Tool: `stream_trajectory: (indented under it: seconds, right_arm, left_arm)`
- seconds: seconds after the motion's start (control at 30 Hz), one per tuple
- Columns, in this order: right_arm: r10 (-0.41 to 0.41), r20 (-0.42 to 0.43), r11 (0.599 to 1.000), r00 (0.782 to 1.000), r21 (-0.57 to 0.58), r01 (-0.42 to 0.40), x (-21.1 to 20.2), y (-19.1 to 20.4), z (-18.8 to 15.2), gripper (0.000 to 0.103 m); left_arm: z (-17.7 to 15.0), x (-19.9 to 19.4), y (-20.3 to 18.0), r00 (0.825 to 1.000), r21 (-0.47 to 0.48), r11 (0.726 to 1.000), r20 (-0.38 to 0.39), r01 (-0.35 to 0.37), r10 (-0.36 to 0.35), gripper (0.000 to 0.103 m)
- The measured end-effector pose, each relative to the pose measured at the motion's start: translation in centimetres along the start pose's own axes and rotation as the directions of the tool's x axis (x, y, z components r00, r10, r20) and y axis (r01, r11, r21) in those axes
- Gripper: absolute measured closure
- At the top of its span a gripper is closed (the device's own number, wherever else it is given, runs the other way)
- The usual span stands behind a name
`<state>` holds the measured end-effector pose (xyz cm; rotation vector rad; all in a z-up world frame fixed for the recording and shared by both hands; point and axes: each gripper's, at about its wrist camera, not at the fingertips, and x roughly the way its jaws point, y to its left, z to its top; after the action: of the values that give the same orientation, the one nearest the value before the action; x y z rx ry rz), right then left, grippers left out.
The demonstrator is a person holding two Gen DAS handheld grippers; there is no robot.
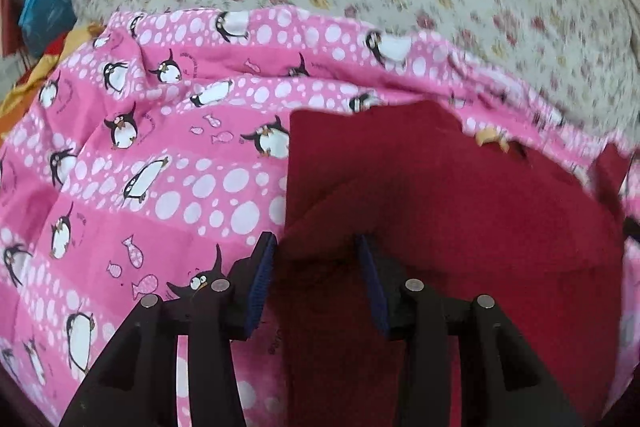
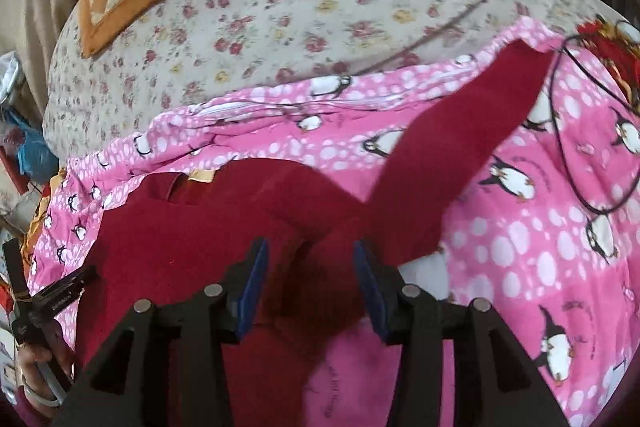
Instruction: Fold small clothes
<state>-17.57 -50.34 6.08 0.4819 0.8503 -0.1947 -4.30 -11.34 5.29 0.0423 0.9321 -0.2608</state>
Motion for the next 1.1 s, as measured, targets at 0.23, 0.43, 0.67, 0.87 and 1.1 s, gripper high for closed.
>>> stream_trajectory:
  seconds: [0.23,0.43,0.67,0.87,1.1]
  right_arm:
    - [-0.152,0.091,0.988,0.984,0.032,0.15,-1.3,-1.7,1.1,0.035]
    - [-0.181,0.139,0.958,0.974,0.248,0.143,-1.4,-8.9,2.9,0.029]
    - [-0.146,0.167,0.906,0.975,0.419,0.064,1.8,-16.5,6.2,0.029]
    - [-0.168,0.146,0.881,0.975,0.466,0.082,5.0,-20.1,9.0,0.038]
    - [-0.126,0.247,0.923,0.961,0.385,0.022,3.0,-19.1,10.8,0.097]
  left_arm:
    - [0.8,-1.3,0.6,0.996,-0.054,0.997,0.072,0.06,-0.056,0.071]
    - [0.7,-0.5,0.5,0.998,-0.068,0.996,0.041,0.054,-0.052,0.071]
    - [0.9,-0.3,0.6,0.997,-0.074,0.995,0.04,0.066,-0.064,0.071]
    - [1.3,0.3,0.7,0.997,-0.067,0.995,0.032,0.072,-0.07,0.071]
    - [1.4,-0.1,0.8,0.996,-0.069,0.994,0.04,0.085,-0.082,0.071]
